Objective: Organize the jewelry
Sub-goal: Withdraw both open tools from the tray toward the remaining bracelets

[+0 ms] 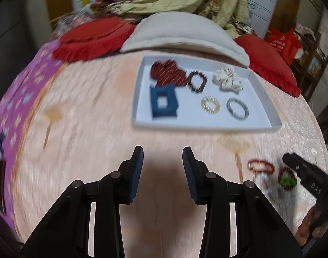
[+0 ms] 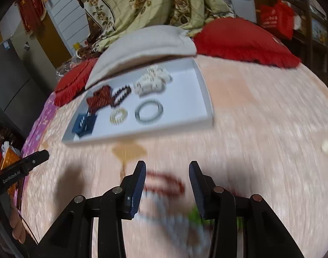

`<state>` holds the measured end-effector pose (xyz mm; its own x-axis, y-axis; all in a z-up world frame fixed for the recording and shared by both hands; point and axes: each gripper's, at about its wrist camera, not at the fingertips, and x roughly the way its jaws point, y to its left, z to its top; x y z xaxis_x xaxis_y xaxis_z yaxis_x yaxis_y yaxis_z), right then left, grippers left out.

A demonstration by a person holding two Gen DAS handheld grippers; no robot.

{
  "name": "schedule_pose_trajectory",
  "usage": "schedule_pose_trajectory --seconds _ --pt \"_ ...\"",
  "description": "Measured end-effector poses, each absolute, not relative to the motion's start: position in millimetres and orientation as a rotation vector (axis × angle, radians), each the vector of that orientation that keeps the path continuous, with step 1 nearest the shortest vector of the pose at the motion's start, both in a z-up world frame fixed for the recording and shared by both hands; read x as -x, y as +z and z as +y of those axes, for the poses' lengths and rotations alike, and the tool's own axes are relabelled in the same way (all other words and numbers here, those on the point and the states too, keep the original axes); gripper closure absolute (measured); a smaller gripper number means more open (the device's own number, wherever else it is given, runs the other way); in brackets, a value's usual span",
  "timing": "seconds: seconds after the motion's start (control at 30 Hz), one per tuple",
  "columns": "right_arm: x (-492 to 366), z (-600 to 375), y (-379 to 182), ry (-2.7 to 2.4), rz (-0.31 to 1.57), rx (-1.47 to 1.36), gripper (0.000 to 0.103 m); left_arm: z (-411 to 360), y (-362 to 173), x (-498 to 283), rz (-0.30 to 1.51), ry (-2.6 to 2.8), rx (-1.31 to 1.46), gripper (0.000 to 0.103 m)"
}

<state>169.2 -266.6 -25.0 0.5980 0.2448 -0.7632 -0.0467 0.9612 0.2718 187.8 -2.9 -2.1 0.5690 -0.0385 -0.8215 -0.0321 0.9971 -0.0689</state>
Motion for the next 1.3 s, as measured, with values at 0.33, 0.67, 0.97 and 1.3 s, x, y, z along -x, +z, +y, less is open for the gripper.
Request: schedule_pose_trajectory --seconds 0.33,0.67,0.97,1.3 --pt "-107 -253 -35 0.141 0.956 -0.220 0.063 -13 -12 -112 0.975 0.039 0.036 0.066" --pt "-72 -220 -15 0.121 0.928 -0.124 0.061 -4 17 -67 0.888 0.009 0.043 0.066" --pt "-50 -200 -1 0.093 0.902 -0.064 0.061 18 26 -39 0.860 0.024 0.072 0.062" --pt "-44 -180 0 0.106 0.905 -0.023 0.061 33 21 -29 0.863 0.054 0.074 0.061"
